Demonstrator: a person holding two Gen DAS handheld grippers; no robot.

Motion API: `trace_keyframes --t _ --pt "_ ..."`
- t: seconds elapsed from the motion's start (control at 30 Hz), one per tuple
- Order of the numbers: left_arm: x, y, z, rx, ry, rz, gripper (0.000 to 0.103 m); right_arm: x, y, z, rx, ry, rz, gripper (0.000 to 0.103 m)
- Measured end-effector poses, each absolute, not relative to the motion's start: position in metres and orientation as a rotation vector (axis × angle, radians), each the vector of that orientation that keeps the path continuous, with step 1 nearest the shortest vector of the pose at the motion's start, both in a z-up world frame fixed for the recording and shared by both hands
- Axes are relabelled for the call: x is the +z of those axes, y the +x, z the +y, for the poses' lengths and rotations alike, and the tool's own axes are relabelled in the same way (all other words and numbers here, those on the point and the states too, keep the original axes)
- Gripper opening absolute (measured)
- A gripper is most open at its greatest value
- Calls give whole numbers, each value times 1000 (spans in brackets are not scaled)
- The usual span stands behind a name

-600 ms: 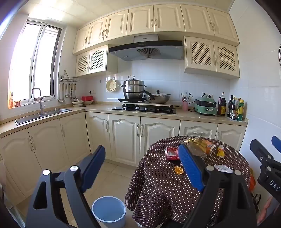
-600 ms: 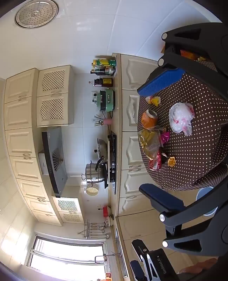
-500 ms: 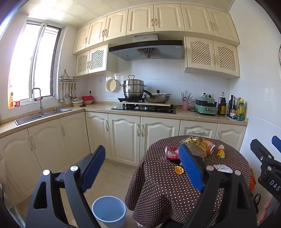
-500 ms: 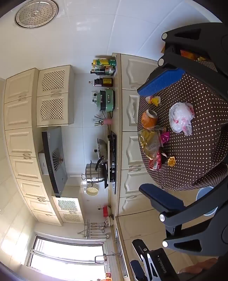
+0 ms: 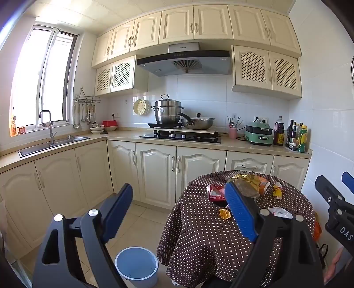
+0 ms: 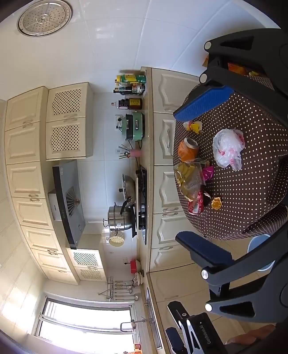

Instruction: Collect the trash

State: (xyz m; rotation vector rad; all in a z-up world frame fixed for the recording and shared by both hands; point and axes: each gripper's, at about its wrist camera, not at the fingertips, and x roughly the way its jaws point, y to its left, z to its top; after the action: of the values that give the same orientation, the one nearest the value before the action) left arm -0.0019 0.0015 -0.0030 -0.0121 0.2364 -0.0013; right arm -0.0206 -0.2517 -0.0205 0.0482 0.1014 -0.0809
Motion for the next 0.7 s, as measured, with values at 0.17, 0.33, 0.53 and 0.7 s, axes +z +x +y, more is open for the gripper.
trace_keyframes --t 0.17,0.33,0.53,0.7 --pt "-4 -2 2 -1 -12 236 84 -21 -19 -253 -81 49 100 97" --pt "-6 0 -1 0 -10 237 84 -26 -19 -251 -78 52 102 97" --pt "-8 3 2 0 -4 245 84 -27 -16 -252 -77 54 101 97" --pt "-9 6 2 2 2 246 84 -29 -12 -251 -78 58 99 97"
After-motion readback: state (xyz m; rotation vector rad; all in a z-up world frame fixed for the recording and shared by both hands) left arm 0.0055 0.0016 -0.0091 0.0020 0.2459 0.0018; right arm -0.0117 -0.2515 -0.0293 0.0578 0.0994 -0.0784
